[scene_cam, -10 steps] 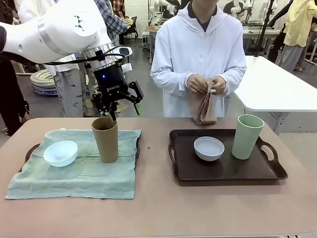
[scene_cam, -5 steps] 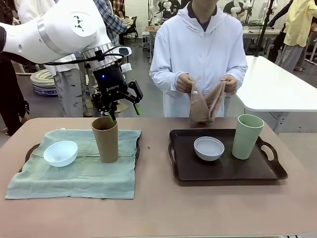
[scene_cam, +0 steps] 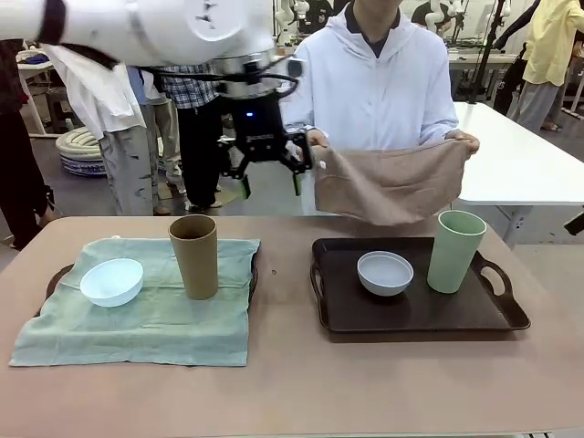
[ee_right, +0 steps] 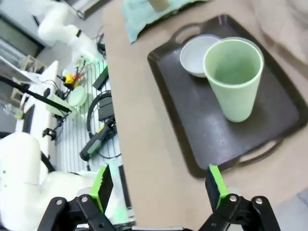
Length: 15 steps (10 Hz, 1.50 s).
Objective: Set up a tray with a mat and arrange the tableware.
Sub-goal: Pick up the Picnic Bowl and Reusable plastic cup from the Handle tray in front of the human's position and hold them in the air.
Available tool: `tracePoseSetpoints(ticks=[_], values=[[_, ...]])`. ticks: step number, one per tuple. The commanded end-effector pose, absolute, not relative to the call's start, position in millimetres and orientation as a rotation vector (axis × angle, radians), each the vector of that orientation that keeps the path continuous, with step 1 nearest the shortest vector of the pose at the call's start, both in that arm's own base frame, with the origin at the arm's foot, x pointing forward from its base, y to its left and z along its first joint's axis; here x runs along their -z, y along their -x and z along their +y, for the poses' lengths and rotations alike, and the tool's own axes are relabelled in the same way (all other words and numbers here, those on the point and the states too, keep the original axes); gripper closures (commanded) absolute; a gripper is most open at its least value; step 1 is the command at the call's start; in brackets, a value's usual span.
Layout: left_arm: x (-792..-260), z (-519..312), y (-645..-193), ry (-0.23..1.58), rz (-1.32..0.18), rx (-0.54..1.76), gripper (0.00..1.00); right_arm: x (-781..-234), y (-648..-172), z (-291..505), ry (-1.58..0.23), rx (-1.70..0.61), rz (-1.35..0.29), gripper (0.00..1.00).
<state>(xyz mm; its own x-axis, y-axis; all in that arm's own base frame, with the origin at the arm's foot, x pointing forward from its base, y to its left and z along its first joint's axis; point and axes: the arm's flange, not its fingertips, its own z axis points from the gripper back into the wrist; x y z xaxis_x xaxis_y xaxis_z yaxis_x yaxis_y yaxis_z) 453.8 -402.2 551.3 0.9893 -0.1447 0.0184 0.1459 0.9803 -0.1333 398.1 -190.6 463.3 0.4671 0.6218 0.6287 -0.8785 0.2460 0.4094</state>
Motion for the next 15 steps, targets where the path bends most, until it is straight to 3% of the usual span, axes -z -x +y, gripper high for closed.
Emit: tracePoseSetpoints(ticks=[1, 4, 5, 6, 11, 15], values=[[-528, -434, -497, 0.042, 0.038, 0.14, 0.05, -451, -415, -204, -0.815, -1.2, -0.492, 0.0], [-490, -460, -511, 0.027, 0.078, 0.178, 0.05, -437, -424, -204, -0.86, -1.281, -0.554, 0.0], [-487, -465, -512, 0.041, 0.022, 0.194, 0.05, -435, -425, -202, -0.867, -1.262, -0.572, 0.0], [-476, -449, -500, 0.042, 0.077, 0.166, 0.05, -438, -418, -201, -0.82, -1.261, -0.528, 0.0], [-476, -449, -500, 0.042, 0.077, 0.166, 0.05, -438, -418, -201, -0.82, -1.261, -0.528, 0.0], [-470, -430, -509, 0.097, -0.04, 0.134, 0.05, -412, -440, -207, -0.896, -1.249, -0.656, 0.0]])
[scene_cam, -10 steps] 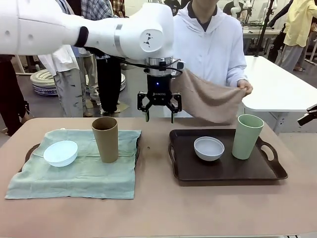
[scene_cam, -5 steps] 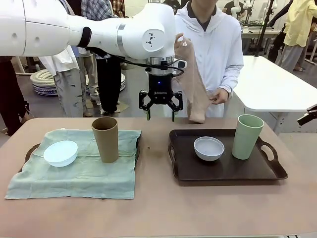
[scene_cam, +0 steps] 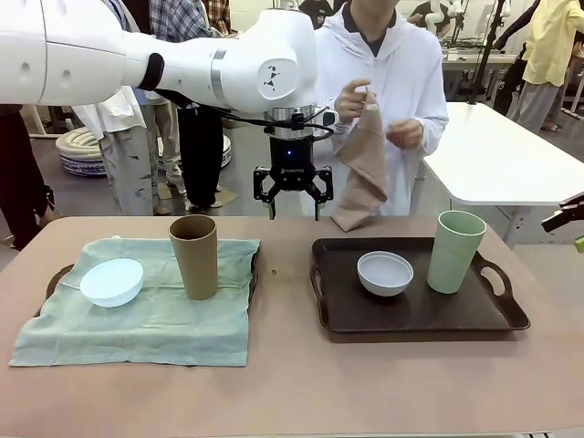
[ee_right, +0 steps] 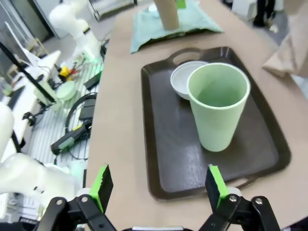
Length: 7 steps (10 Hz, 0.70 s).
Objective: Set up a tray with a mat and arrange the tableware.
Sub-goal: Pick up the Picnic Bowl and Reusable plastic cup from the Handle tray in front of the human's position and hold them in the air.
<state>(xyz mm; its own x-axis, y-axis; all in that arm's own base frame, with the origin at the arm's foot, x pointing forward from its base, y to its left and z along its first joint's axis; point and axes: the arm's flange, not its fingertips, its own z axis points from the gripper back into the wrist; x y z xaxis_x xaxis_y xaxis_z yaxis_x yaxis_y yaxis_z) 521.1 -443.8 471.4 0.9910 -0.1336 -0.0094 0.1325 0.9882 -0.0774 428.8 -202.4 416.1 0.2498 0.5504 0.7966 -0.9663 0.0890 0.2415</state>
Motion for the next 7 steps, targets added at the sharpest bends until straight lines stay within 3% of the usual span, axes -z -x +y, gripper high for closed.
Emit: tracePoseSetpoints(ticks=[1, 5, 7], values=[[-469, -430, -506, 0.103, -0.059, 0.149, 0.05, -406, -444, -201, -0.879, -1.264, -0.687, 0.0], [-451, -456, -511, 0.081, -0.076, 0.197, 0.05, -405, -450, -166, -0.781, -1.317, -0.882, 0.0], [-441, -474, -511, 0.061, -0.068, 0.215, 0.05, -400, -452, -154, -0.765, -1.332, -0.879, 0.0]])
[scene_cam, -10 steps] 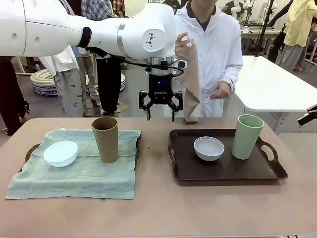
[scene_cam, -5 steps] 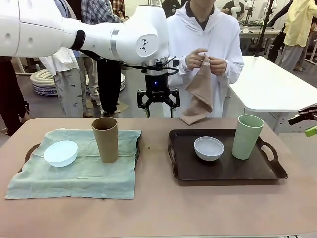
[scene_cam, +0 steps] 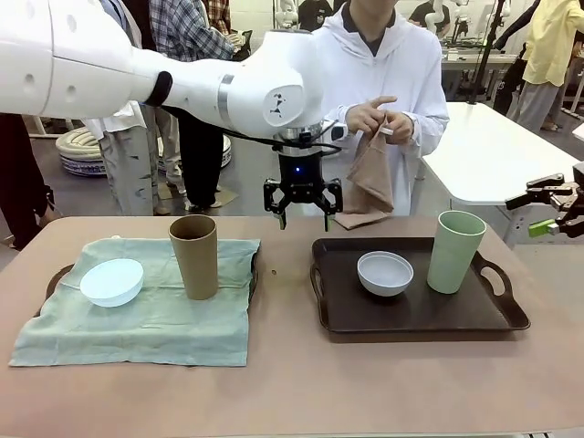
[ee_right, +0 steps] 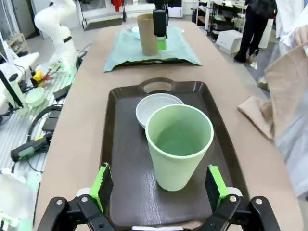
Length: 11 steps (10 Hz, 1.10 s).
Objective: Set up a tray with a mat and arrange the tableware.
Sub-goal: Pick up the Picnic Bowl and Reusable plastic cup from the Handle tray in front of the human's position and hold them in the air.
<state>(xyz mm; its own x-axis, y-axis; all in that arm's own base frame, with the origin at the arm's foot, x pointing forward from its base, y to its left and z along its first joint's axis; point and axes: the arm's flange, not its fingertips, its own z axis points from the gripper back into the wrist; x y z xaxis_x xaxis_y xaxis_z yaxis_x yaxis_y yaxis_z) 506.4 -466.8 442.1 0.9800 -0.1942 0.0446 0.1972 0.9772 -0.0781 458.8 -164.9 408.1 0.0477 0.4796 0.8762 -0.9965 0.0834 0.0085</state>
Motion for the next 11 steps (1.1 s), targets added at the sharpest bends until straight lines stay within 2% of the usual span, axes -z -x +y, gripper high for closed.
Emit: tracePoseSetpoints(ticks=[1, 11], values=[[-437, -484, -511, 0.052, -0.078, 0.232, 0.05, -397, -455, -153, -0.76, -1.33, -0.872, 0.0], [-419, -547, -487, 0.036, -0.079, 0.345, 0.05, -348, -482, -110, -0.814, -1.352, -0.768, 0.0]])
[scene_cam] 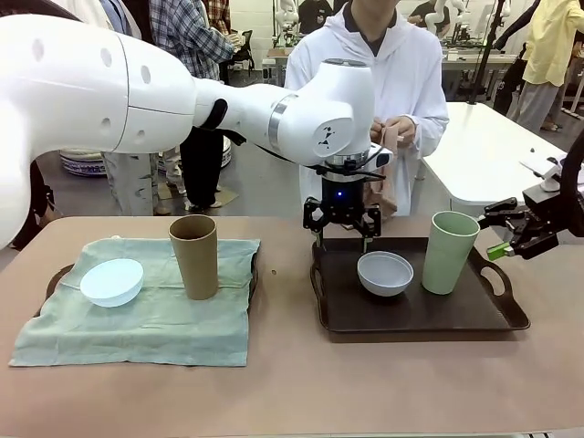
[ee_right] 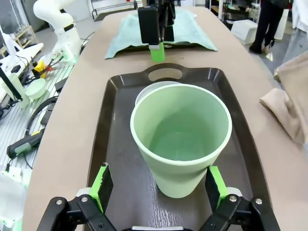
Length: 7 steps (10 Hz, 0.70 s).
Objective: Set up a tray with a mat and arrange the tableware.
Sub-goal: Pick up the Picnic Bowl and Reusable plastic cup from the Handle tray in front of the human's position and hold them in the air.
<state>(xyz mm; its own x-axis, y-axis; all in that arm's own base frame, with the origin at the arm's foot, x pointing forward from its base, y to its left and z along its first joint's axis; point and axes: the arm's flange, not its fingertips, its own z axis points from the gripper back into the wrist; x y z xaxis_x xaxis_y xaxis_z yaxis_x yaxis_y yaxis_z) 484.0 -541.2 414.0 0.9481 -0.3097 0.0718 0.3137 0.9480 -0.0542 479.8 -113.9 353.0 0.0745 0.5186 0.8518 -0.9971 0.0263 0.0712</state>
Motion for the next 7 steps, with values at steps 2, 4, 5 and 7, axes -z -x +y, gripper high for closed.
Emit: tracePoseSetpoints(ticks=[2, 4, 5, 7], values=[[-417, -552, -484, 0.038, -0.075, 0.358, 0.05, -340, -486, -104, -0.794, -1.353, -0.748, 0.0], [-415, -559, -479, 0.031, -0.066, 0.372, 0.05, -334, -490, -99, -0.744, -1.302, -0.756, 0.0], [-412, -563, -477, 0.029, -0.064, 0.377, 0.05, -332, -494, -98, -0.724, -1.288, -0.762, 0.0], [-407, -569, -475, 0.023, -0.064, 0.38, 0.05, -329, -498, -89, -0.726, -1.28, -0.765, 0.0]])
